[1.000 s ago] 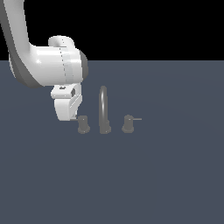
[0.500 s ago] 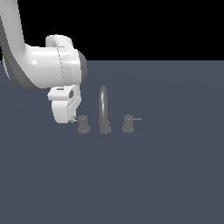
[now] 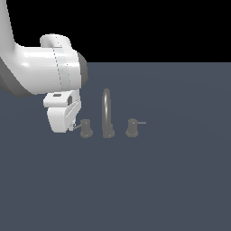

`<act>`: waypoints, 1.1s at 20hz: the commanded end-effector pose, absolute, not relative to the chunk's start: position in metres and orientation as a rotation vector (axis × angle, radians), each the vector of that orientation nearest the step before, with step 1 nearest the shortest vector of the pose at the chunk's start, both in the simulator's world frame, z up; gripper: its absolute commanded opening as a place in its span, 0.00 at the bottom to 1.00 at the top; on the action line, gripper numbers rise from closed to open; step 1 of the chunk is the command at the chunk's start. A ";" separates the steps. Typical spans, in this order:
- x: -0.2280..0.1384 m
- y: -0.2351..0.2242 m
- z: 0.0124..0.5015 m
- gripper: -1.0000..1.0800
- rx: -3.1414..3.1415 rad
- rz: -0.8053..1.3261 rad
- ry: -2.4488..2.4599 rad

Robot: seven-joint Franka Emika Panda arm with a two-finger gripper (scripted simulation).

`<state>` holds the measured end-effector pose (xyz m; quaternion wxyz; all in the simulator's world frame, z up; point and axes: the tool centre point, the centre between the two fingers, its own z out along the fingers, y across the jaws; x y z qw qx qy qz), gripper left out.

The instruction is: Turn on the faucet by rotating a designated handle.

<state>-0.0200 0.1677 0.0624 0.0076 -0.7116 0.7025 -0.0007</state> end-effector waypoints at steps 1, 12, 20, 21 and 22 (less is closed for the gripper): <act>-0.022 0.163 0.063 0.00 -2.224 -0.002 2.199; -0.045 0.127 0.063 0.00 -2.228 0.000 2.214; -0.035 0.098 0.063 0.00 -2.231 0.001 2.209; -0.034 0.091 0.063 0.00 -2.229 0.000 2.213; -0.034 0.091 0.063 0.00 -2.229 0.000 2.213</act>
